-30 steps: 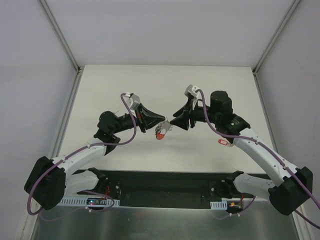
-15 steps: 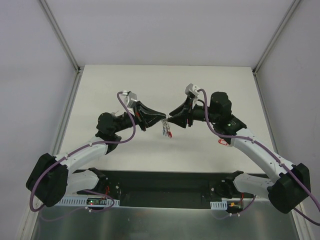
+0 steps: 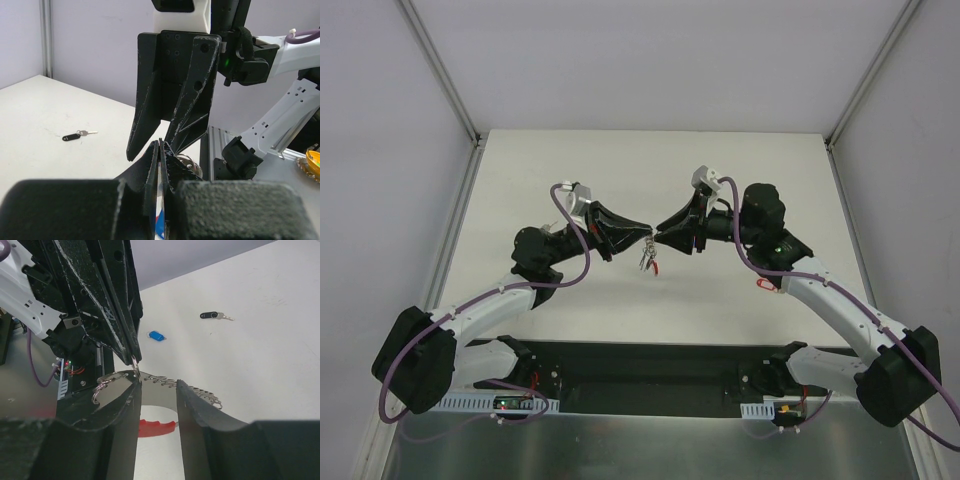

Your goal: Put the keys on the keyring

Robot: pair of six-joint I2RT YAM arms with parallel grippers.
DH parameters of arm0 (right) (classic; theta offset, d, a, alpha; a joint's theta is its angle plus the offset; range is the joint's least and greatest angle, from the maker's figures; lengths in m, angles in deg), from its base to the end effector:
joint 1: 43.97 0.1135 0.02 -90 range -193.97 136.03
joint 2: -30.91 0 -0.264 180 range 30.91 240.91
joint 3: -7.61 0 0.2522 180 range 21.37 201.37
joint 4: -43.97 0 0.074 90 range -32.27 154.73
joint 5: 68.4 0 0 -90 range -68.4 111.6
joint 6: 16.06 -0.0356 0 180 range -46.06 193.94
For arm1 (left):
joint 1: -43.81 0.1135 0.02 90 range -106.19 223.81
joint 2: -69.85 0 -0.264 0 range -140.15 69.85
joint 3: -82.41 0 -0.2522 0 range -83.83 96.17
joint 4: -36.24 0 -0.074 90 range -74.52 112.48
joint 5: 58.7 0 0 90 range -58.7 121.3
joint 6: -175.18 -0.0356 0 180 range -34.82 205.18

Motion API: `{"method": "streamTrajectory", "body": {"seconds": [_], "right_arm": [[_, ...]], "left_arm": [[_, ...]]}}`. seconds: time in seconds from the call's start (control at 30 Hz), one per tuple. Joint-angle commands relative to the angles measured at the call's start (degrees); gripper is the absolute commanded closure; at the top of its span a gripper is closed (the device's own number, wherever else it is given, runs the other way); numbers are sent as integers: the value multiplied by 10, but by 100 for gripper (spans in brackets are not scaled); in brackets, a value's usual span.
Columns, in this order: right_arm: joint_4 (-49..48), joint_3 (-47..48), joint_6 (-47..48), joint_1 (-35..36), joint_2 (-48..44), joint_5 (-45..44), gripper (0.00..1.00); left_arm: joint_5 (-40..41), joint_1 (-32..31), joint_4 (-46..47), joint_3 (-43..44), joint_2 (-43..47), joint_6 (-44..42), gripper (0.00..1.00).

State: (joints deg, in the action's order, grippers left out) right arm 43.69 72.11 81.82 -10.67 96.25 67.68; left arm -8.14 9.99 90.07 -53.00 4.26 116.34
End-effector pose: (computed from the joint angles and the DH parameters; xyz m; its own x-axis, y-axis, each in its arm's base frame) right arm 0.2038 0.1646 0.3488 0.1267 -0.0306 -0.9915 -0.9747 0.1818 -0.1301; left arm 0.1798 -0.1477 0.3185 -0.0665 -0.4365 -0.8973 0.9804 0.1387 -0.1401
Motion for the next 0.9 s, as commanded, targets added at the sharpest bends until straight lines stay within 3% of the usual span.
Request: {"method": "streamTrajectory", "body": {"seconds": [0.0,0.4,0.8,0.87], "right_arm": [[-47,5,-7,0,-10,29,64],[-56,5,-11,-1,-20,26,67],[-55,0,-9,-1,-12,32,98],[-54,-3,-8,-1,-14,31,98]], "left_arm": [[5,-8,54,3,-2,9,100],[15,-9,71,-7,-4,16,100],[16,-9,100,-10,-5,36,100],[19,-9,96,-11,-3,36,100]]}}
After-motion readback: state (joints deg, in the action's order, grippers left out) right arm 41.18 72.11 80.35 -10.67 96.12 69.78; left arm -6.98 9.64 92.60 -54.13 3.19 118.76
